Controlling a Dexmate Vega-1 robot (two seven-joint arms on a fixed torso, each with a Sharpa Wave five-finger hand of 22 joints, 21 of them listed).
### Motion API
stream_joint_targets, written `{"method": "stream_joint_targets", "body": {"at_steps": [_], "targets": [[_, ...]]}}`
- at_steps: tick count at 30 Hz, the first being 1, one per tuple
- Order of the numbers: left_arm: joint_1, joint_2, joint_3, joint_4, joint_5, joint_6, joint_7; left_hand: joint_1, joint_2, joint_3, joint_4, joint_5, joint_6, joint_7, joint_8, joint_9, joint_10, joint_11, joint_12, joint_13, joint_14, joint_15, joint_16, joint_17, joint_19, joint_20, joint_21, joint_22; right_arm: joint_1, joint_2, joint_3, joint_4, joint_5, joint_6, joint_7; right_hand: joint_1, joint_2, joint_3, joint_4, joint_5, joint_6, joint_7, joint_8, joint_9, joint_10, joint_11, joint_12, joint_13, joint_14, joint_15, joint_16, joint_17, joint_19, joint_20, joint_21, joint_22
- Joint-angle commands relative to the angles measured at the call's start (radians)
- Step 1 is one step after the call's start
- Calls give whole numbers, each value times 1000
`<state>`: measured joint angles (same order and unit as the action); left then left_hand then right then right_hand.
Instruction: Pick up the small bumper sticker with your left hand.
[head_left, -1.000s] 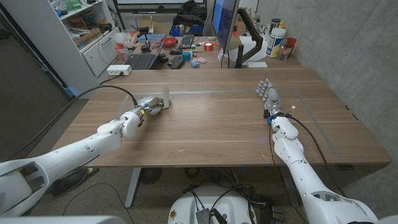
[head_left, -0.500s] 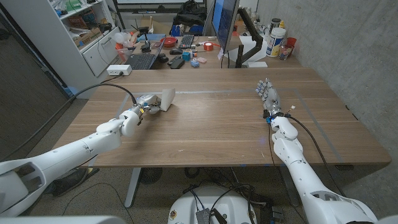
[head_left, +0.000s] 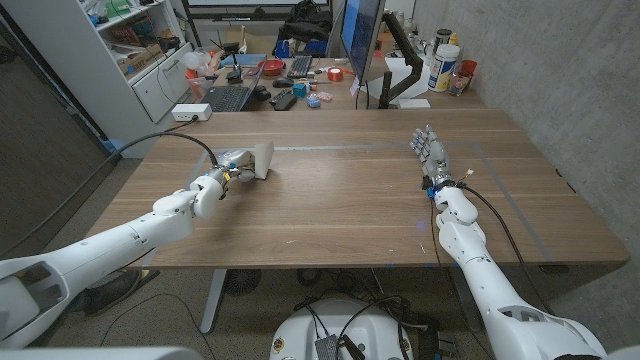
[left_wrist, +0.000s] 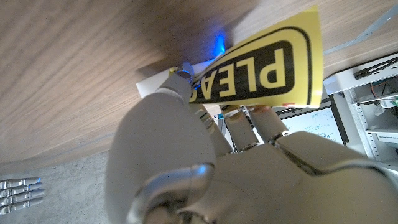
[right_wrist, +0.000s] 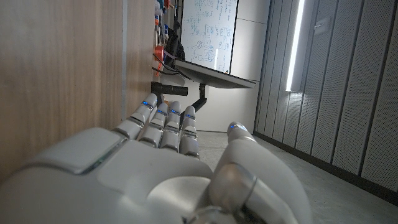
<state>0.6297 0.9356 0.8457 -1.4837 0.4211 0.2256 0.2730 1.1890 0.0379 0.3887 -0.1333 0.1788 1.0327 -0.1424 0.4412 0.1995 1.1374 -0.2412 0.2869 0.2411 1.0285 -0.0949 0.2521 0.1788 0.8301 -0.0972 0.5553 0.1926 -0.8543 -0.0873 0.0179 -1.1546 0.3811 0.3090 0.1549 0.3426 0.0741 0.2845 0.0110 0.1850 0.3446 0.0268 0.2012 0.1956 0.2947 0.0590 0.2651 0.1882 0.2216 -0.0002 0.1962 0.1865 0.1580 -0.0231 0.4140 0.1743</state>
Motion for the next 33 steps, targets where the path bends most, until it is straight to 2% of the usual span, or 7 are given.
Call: {"method": "stream_joint_targets", "body": {"at_steps": [1, 33], "targets": [[10, 23, -35, -60, 0, 24, 23, -3, 3, 2, 5, -4, 19, 21, -3, 0, 31, 31, 0, 54, 83, -123, 42, 47, -3, -9, -1, -6, 6, 1, -2, 3, 0, 2, 5, -4, -6, 2, -3, 6, 2, -2, 0, 1, 11, 1, -7, 3, 5, 2, -1, 0, 11, 1, -3, 6], [50, 73, -101, -204, 27, 97, 28, -31, -6, -4, 23, -6, 6, 20, -5, 0, 21, 29, -18, 69, 81, -117, 33, 52, -14, -5, 0, -6, -8, -7, 4, -14, 15, 6, 20, -5, -4, 2, -6, 6, 2, -3, 0, 1, 13, 0, -10, 3, 7, 1, -1, 0, 14, 1, -12, 6]]}}
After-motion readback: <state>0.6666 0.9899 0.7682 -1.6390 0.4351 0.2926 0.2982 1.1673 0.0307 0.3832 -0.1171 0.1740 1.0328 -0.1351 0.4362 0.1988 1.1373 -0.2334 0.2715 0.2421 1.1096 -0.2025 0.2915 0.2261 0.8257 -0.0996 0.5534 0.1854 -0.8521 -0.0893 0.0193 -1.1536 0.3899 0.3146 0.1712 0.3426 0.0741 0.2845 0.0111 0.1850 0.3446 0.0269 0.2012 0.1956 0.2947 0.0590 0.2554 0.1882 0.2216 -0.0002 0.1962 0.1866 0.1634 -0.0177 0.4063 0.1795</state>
